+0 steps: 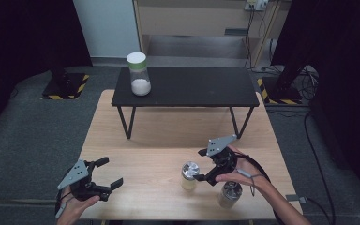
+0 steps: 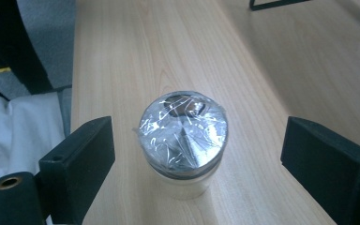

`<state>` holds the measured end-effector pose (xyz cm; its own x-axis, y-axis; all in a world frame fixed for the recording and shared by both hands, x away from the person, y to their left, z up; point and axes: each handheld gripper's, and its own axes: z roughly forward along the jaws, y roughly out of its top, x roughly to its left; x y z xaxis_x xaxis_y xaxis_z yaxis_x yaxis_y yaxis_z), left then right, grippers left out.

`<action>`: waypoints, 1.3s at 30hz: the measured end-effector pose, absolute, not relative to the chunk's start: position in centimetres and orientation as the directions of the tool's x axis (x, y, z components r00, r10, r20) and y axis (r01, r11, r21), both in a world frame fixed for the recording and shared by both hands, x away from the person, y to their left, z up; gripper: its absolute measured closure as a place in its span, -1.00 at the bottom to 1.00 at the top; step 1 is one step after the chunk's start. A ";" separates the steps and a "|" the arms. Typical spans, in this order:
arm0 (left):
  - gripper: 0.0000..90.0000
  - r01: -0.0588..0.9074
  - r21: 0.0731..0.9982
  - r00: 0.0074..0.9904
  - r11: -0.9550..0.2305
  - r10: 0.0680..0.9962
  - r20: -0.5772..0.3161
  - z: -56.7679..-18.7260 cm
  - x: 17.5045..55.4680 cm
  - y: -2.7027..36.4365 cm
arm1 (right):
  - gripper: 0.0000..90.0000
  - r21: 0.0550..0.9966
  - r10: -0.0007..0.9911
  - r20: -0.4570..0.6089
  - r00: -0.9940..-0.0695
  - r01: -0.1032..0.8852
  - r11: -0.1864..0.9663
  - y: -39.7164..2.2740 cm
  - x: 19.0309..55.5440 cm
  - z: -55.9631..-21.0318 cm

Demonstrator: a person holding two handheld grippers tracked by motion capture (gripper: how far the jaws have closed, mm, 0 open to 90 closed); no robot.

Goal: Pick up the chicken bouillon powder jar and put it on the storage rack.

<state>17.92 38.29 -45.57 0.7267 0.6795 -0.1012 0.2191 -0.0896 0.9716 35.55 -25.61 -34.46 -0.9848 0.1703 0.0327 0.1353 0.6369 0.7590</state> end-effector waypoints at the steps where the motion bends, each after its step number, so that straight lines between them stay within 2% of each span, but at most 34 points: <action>1: -1.00 0.219 0.971 0.727 -0.090 0.679 -0.101 -45.6 17.9 38.3 | -0.75 0.756 0.164 0.031 -0.986 0.130 0.642 -25.4 35.6 -34.4; 15: -1.00 0.221 0.971 0.729 -0.088 0.676 -0.104 -45.6 18.0 38.3 | -0.60 0.698 0.094 0.038 -0.995 0.094 0.710 -22.6 37.2 -34.7; 26: -1.00 0.224 0.971 0.727 -0.088 0.678 -0.106 -45.6 18.0 38.3 | -0.26 0.678 0.027 0.030 -0.999 0.040 0.734 -21.2 38.2 -35.1; 39: -1.00 0.227 0.971 0.725 -0.076 0.679 -0.116 -45.7 18.0 38.4 | -0.23 0.683 0.011 0.015 -1.000 0.018 0.730 -21.4 38.2 -35.3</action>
<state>17.95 38.44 -45.69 0.7245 0.6794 -0.1162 0.2268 -0.0757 0.9710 38.21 -21.40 -35.28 -0.9998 0.0109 0.0151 0.0183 0.7304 0.6828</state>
